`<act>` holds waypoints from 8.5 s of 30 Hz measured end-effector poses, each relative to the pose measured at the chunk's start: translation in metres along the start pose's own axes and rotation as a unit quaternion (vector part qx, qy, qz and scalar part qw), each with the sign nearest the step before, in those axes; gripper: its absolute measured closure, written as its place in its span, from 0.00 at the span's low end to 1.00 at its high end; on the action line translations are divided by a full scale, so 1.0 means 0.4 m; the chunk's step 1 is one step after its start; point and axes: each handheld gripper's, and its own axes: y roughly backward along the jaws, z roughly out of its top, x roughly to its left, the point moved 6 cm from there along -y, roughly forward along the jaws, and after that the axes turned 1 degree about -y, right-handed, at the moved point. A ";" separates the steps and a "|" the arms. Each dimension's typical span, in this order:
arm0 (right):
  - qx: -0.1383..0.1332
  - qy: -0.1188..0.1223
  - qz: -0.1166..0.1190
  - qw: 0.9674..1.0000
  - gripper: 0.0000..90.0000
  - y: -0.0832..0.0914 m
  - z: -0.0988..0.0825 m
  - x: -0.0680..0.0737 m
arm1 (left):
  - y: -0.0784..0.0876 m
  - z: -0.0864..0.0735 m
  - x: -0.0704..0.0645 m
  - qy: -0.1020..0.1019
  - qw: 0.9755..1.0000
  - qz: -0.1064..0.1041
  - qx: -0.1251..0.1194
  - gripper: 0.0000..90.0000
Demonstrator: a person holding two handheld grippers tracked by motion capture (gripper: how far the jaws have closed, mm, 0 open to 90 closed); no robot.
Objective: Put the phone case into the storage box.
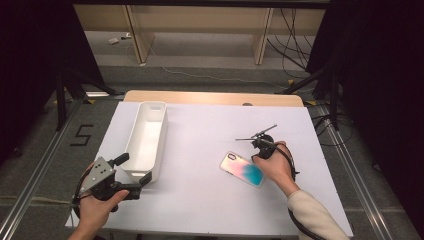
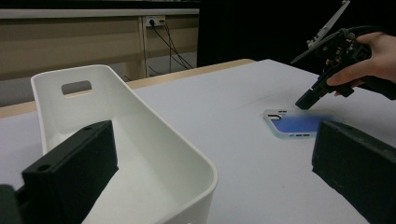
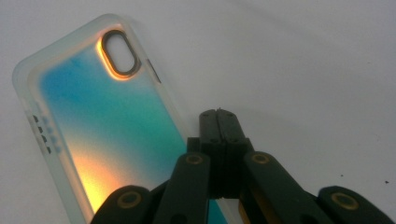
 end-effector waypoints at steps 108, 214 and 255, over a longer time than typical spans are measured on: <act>-0.009 -0.031 0.044 0.999 0.71 0.121 -0.075 0.094 | 0.002 0.001 -0.001 -0.004 1.000 0.002 0.003 0.00; 0.133 -0.062 0.018 0.989 0.71 0.021 -0.019 0.115 | 0.001 -0.002 -0.001 -0.002 1.000 0.000 0.006 0.00; 0.173 -0.092 -0.009 0.981 0.93 0.014 -0.009 0.131 | 0.001 -0.003 -0.003 0.002 1.000 -0.004 0.005 0.00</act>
